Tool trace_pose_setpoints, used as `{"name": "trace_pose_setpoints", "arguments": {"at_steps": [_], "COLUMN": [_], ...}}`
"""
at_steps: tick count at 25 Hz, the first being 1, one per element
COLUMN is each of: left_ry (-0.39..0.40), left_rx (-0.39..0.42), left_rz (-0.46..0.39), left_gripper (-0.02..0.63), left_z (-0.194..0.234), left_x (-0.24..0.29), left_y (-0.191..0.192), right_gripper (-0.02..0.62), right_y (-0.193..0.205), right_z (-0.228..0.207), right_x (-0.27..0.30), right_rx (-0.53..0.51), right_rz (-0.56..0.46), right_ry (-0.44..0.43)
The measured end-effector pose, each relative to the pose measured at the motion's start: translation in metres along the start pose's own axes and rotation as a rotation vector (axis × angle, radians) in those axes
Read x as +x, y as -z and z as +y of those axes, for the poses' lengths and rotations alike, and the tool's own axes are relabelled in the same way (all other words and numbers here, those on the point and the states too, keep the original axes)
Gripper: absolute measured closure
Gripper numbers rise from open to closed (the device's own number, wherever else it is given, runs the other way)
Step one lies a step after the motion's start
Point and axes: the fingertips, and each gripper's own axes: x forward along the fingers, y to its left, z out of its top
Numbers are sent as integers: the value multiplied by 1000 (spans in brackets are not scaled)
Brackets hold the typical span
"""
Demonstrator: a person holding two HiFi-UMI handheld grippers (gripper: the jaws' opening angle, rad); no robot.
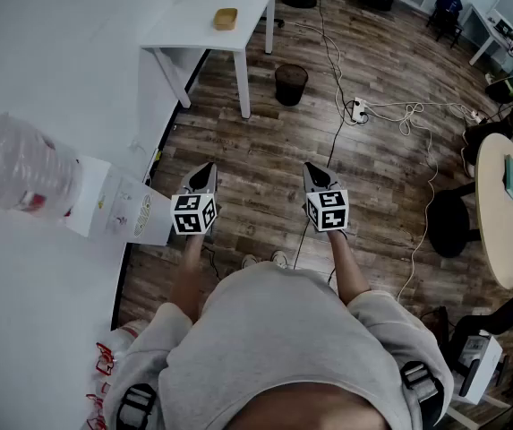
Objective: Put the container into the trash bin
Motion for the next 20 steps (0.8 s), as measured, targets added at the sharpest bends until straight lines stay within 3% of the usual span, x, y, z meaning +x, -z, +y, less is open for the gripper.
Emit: {"name": "trace_pose_setpoints", "arguments": {"at_steps": [11,15,16,17,20], "left_ry": [-21,-37,-28,-18,-9], "left_rx": [-17,24,26,21,-3], "left_rz": [6,-6,-7,-9,-18], "left_gripper": [595,594,575,493,431], "left_z": [-17,-26,-30,-35,-43], "left_x": [2,3,4,5,9], "left_y": [1,3,4,4,6], "right_gripper": [581,581,581,581,581], "right_y": [5,8,10,11,13], "right_z": [-11,-13,-14,-16,-20], "right_x": [-8,-7,-7,-7,-4], "right_rx": [-4,3,-2,-8,-25], "right_rz": [8,1,2,3,1], "right_ry": [-35,-68,-74,-79,-90]}}
